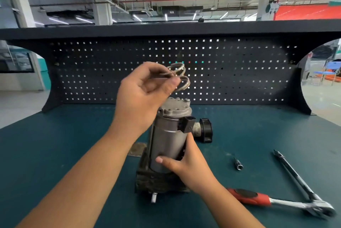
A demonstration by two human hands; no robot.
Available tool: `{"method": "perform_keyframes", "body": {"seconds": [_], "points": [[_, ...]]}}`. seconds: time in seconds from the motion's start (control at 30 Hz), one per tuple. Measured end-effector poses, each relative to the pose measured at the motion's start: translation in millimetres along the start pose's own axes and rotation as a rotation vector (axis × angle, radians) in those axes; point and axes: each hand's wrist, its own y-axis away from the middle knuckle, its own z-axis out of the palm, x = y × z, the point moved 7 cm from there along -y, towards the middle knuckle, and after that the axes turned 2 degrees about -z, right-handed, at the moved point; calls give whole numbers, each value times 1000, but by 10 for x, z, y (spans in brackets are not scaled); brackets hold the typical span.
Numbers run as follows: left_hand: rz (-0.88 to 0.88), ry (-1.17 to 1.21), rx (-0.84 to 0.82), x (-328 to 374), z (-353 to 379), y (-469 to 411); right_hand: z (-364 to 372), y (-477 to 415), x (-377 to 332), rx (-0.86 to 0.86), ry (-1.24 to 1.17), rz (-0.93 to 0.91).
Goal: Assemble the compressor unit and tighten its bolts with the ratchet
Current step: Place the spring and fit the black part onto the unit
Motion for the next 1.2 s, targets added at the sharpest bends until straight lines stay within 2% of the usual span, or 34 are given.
{"method": "perform_keyframes", "body": {"seconds": [0.1,0.2,0.3,0.37,0.43,0.57,0.63,0.77,0.83,0.93,1.1,1.2], "points": [[-172,-332,-257,-169,245,-25,-10,-22,-19,-24,4,5],[-160,-539,-307,-234,245,-15,-25,-44,-47,-123,-29,13],[-151,-631,-348,-232,236,-22,-125,-58,-115,-168,-195,61],[-139,-676,-358,-222,236,-18,-315,-107,-241,-49,-234,-8],[-120,-714,-353,-201,250,-14,-528,-159,-431,86,-226,-155],[-82,-814,-366,-194,287,-17,-684,-245,-814,164,-78,-355],[-97,-819,-372,-206,283,-22,-738,-258,-868,199,-62,-366],[-131,-837,-371,-255,239,-31,-917,-149,-599,385,-130,-260],[-106,-899,-364,-258,225,-41,-905,-85,-422,420,-156,-206],[-134,-819,-356,-267,219,-32,-853,-44,-239,372,-102,-141],[-135,-795,-356,-267,225,-12,-766,54,-69,84,408,-163],[-124,-830,-343,-262,212,-11,-689,95,-2,-3,420,-145]]}}
